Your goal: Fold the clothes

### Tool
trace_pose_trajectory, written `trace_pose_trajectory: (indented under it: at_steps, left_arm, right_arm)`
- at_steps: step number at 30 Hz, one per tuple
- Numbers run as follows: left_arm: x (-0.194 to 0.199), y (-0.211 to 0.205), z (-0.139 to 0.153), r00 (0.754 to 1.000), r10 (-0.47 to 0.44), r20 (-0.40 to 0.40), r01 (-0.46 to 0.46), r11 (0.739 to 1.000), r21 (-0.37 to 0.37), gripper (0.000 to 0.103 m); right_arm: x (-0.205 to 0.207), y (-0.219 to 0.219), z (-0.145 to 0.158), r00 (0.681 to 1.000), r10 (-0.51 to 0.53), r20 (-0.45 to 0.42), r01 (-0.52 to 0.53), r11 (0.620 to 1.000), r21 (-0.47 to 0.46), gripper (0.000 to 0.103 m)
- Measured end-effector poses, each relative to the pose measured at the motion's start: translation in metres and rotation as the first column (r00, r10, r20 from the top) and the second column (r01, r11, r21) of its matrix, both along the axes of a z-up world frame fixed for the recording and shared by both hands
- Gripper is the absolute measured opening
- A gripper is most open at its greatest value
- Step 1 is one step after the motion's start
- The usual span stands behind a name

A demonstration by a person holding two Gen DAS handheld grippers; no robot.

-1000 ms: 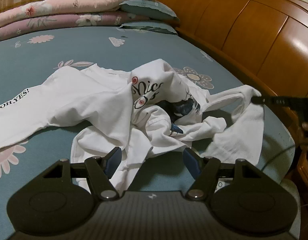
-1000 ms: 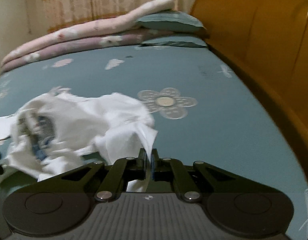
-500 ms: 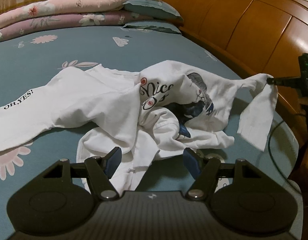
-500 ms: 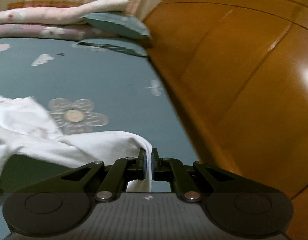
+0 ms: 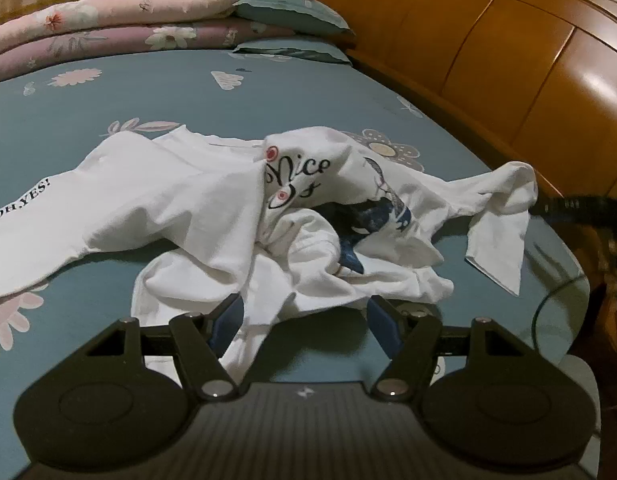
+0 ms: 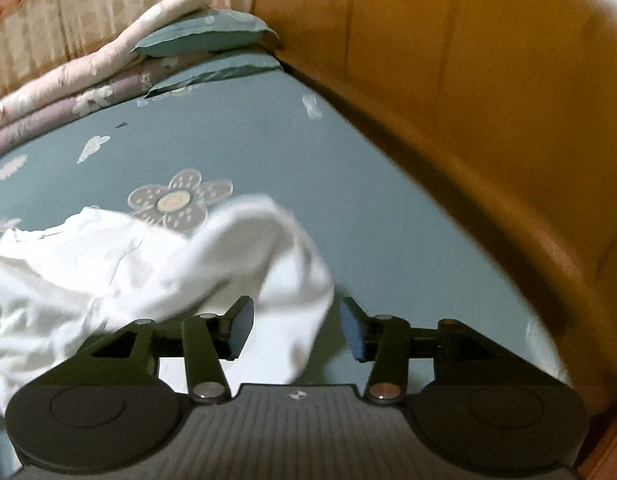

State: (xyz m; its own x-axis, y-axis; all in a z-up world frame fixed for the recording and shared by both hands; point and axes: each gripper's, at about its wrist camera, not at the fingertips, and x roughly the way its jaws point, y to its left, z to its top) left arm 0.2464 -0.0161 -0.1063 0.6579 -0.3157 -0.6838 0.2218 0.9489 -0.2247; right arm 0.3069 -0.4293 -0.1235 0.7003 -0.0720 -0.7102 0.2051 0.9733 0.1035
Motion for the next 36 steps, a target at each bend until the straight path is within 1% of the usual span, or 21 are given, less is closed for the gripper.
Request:
trace_pose_trajectory:
  at_steps: [3, 5, 6, 8, 9, 10, 11, 12, 13, 14, 16, 20, 23, 25, 27, 28, 30, 31, 34, 36]
  left_arm:
    - [-0.002, -0.004, 0.001, 1.000, -0.010, 0.000, 0.010, 1.000, 0.002, 0.070]
    - [-0.004, -0.006, 0.002, 1.000, -0.014, 0.002, 0.014, 1.000, 0.002, 0.070]
    - [-0.004, -0.006, 0.002, 1.000, -0.015, 0.003, 0.015, 1.000, 0.002, 0.070]
    - [-0.006, -0.007, 0.003, 1.000, -0.016, 0.004, 0.016, 1.000, 0.002, 0.070]
    - [-0.007, -0.007, 0.004, 1.000, -0.015, 0.004, 0.015, 1.000, 0.002, 0.071]
    - [-0.007, -0.007, 0.004, 1.000, -0.015, 0.004, 0.015, 1.000, 0.003, 0.071]
    - [-0.008, -0.007, 0.004, 1.000, -0.014, 0.005, 0.014, 1.000, 0.004, 0.071]
    - [-0.008, -0.006, 0.005, 1.000, -0.014, 0.005, 0.014, 1.000, 0.006, 0.071]
    - [-0.008, -0.006, 0.005, 1.000, -0.013, 0.005, 0.013, 1.000, 0.007, 0.071]
    - [-0.009, -0.005, 0.005, 1.000, -0.011, 0.006, 0.011, 1.000, 0.007, 0.071]
    - [-0.009, -0.004, 0.005, 1.000, -0.008, 0.006, 0.008, 1.000, 0.006, 0.071]
    - [-0.007, -0.002, 0.004, 1.000, -0.004, 0.005, 0.004, 1.000, -0.002, 0.071]
    - [-0.007, -0.003, 0.003, 1.000, -0.010, 0.008, 0.010, 1.000, -0.007, 0.071]
    - [-0.007, -0.002, 0.004, 1.000, -0.011, 0.012, 0.011, 1.000, -0.006, 0.071]
    - [-0.008, -0.001, 0.005, 1.000, -0.012, 0.017, 0.012, 1.000, -0.006, 0.071]
    - [-0.008, 0.000, 0.007, 1.000, -0.012, 0.019, 0.012, 1.000, -0.006, 0.071]
    - [-0.009, 0.004, 0.010, 1.000, -0.014, 0.026, 0.014, 1.000, -0.003, 0.071]
    - [-0.009, 0.007, 0.012, 0.999, -0.013, 0.032, 0.013, 1.000, 0.001, 0.071]
    - [-0.010, 0.018, 0.020, 0.999, -0.002, 0.048, 0.001, 1.000, 0.016, 0.071]
    - [-0.009, 0.029, 0.025, 0.998, 0.008, 0.062, -0.009, 1.000, 0.022, 0.071]
  right_arm:
    - [-0.018, -0.006, -0.022, 0.999, -0.022, -0.033, 0.026, 0.989, 0.143, 0.055]
    - [-0.024, -0.004, -0.037, 0.999, -0.022, -0.049, 0.032, 0.978, 0.207, 0.055]
    - [-0.025, -0.002, -0.043, 0.998, -0.023, -0.053, 0.035, 0.973, 0.229, 0.055]
    - [-0.024, 0.007, -0.052, 0.999, -0.010, -0.038, 0.018, 0.971, 0.240, 0.056]
    - [-0.023, 0.013, -0.054, 1.000, 0.001, -0.029, 0.005, 0.978, 0.209, 0.054]
    - [-0.021, 0.020, -0.056, 1.000, 0.014, -0.020, -0.010, 0.987, 0.159, 0.050]
    - [-0.018, 0.028, -0.056, 1.000, 0.024, -0.020, -0.022, 0.996, 0.084, 0.026]
    - [-0.017, 0.036, -0.056, 0.999, 0.032, -0.026, -0.032, 0.999, 0.010, 0.005]
    - [-0.017, 0.039, -0.054, 0.998, 0.048, -0.026, -0.049, 0.999, -0.010, 0.002]
    - [-0.019, 0.038, -0.051, 0.998, 0.057, -0.020, -0.057, 0.998, -0.007, 0.002]
    - [-0.023, 0.033, -0.044, 0.998, 0.060, -0.006, -0.060, 0.998, -0.003, 0.001]
    - [-0.031, 0.012, -0.021, 0.999, 0.029, 0.022, -0.027, 0.998, -0.052, 0.001]
    - [-0.032, -0.005, -0.007, 0.999, -0.020, 0.029, 0.024, 0.991, -0.130, 0.001]
    - [-0.031, -0.016, 0.000, 0.998, -0.061, 0.028, 0.065, 0.980, -0.187, 0.001]
    - [-0.026, -0.025, 0.006, 0.994, -0.104, 0.021, 0.106, 0.969, -0.225, 0.003]
    - [-0.026, -0.028, 0.008, 0.993, -0.116, 0.010, 0.115, 0.964, -0.239, 0.004]
    - [-0.025, -0.028, 0.014, 0.991, -0.133, 0.019, 0.133, 0.955, -0.264, 0.016]
    - [-0.026, -0.026, 0.017, 0.992, -0.127, 0.028, 0.129, 0.956, -0.264, 0.017]
    - [-0.027, -0.016, 0.029, 0.995, -0.076, 0.059, 0.088, 0.965, -0.246, 0.023]
    - [-0.028, -0.003, 0.036, 0.997, -0.026, 0.078, 0.044, 0.971, -0.237, 0.032]
